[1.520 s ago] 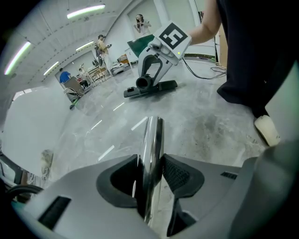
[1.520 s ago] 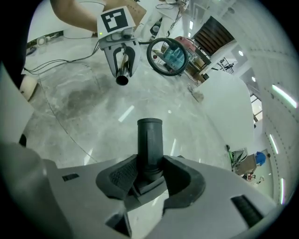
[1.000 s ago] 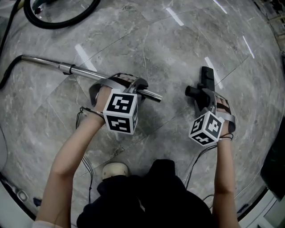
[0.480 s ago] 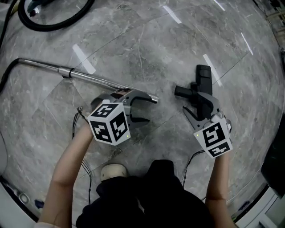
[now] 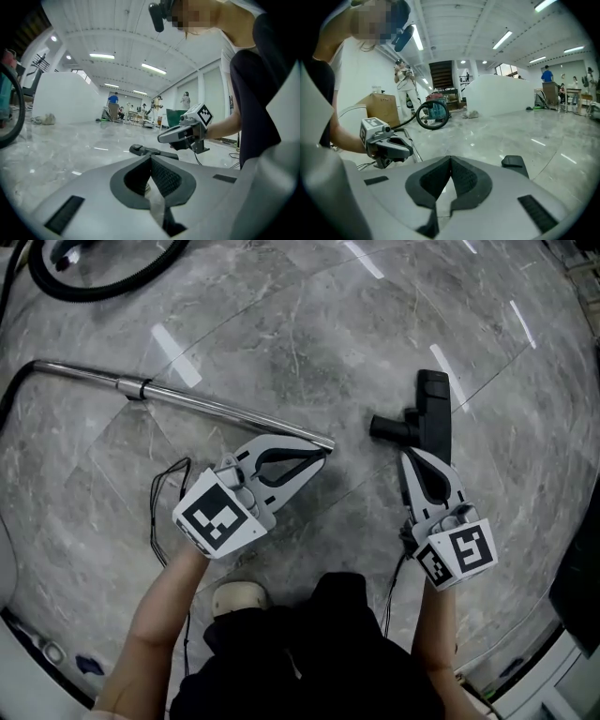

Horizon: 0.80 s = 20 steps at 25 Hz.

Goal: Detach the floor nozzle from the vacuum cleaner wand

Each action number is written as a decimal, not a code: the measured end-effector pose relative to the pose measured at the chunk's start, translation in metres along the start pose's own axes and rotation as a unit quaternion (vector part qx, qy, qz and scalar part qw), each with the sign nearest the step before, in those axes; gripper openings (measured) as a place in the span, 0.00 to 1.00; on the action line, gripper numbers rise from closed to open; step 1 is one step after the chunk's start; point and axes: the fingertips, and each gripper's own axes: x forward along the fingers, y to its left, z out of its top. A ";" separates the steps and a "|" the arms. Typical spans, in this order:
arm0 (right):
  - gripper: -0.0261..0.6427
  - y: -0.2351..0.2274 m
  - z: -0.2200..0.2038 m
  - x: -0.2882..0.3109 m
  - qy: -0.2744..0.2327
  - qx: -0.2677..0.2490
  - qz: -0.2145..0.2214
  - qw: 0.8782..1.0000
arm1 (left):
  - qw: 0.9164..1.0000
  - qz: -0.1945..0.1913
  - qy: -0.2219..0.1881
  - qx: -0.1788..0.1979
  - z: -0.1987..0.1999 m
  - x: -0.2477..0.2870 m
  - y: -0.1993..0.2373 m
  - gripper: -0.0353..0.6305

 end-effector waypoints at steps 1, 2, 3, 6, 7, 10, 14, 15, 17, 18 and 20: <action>0.06 -0.001 0.005 0.000 -0.006 0.007 -0.014 1.000 | 1.000 0.007 -0.010 -0.004 0.005 -0.002 0.000 0.07; 0.06 -0.002 0.012 -0.001 -0.016 0.019 -0.030 0.999 | 1.000 0.011 -0.019 -0.009 0.012 -0.005 -0.001 0.07; 0.06 0.000 0.022 -0.004 -0.029 0.037 -0.044 0.998 | 0.999 0.012 -0.026 -0.015 0.020 -0.009 -0.004 0.07; 0.06 0.014 0.045 -0.030 -0.045 0.113 -0.070 0.990 | 0.999 0.021 -0.012 -0.029 0.046 -0.026 -0.027 0.07; 0.06 0.019 0.051 -0.040 -0.038 0.134 -0.076 0.987 | 0.999 0.027 -0.007 -0.031 0.057 -0.031 -0.035 0.07; 0.06 0.032 0.075 -0.067 -0.022 0.178 -0.088 0.980 | 0.996 0.047 -0.007 -0.074 0.099 -0.048 -0.051 0.07; 0.06 0.047 0.122 -0.106 -0.005 0.192 -0.117 0.974 | 0.997 0.061 0.008 -0.051 0.167 -0.067 -0.068 0.07; 0.06 0.051 0.136 -0.116 0.001 0.185 -0.124 0.975 | 0.997 0.064 0.008 -0.036 0.187 -0.071 -0.072 0.07; 0.06 0.060 0.164 -0.132 0.011 0.170 -0.129 0.977 | 0.997 0.072 0.008 -0.020 0.225 -0.080 -0.077 0.07; 0.06 0.065 0.177 -0.138 0.017 0.167 -0.127 0.978 | 0.997 0.077 0.009 -0.017 0.241 -0.083 -0.079 0.07; 0.06 0.076 0.199 -0.145 0.031 0.165 -0.117 0.979 | 0.996 0.089 0.015 -0.013 0.271 -0.089 -0.082 0.07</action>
